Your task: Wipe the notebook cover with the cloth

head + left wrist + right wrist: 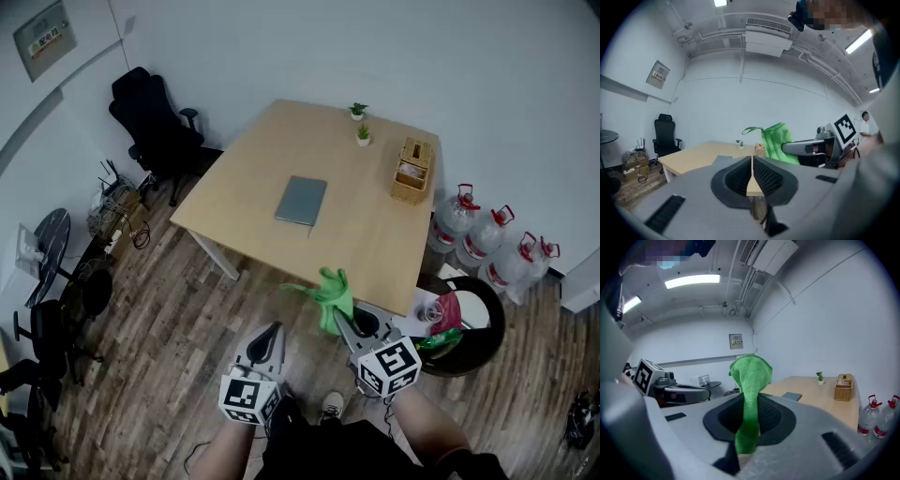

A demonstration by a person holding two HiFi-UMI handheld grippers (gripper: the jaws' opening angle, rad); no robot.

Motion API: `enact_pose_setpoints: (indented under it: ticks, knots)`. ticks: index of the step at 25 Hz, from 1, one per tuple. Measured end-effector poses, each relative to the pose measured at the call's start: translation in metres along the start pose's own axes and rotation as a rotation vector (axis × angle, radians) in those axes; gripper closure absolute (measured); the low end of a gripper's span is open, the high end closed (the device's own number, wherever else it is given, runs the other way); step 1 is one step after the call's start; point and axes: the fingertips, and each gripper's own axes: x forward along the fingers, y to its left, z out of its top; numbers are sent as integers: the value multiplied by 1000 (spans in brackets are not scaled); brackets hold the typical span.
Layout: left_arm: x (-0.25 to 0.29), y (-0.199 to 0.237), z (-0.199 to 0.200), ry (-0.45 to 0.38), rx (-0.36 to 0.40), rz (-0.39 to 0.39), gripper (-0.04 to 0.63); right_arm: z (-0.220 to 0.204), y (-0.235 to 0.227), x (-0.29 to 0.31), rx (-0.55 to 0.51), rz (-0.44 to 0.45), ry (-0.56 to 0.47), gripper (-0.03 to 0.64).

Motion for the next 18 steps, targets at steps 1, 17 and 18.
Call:
enact_pose_setpoints:
  ticks: [1, 17, 18]
  knots:
    - [1, 1, 0, 0, 0, -1, 581, 1, 0, 1, -2, 0, 0, 560]
    - [13, 29, 2, 14, 2, -43, 580, 6, -3, 24, 34, -50, -14, 558]
    - [14, 33, 3, 13, 1, -48, 580, 7, -2, 29, 34, -54, -12, 558]
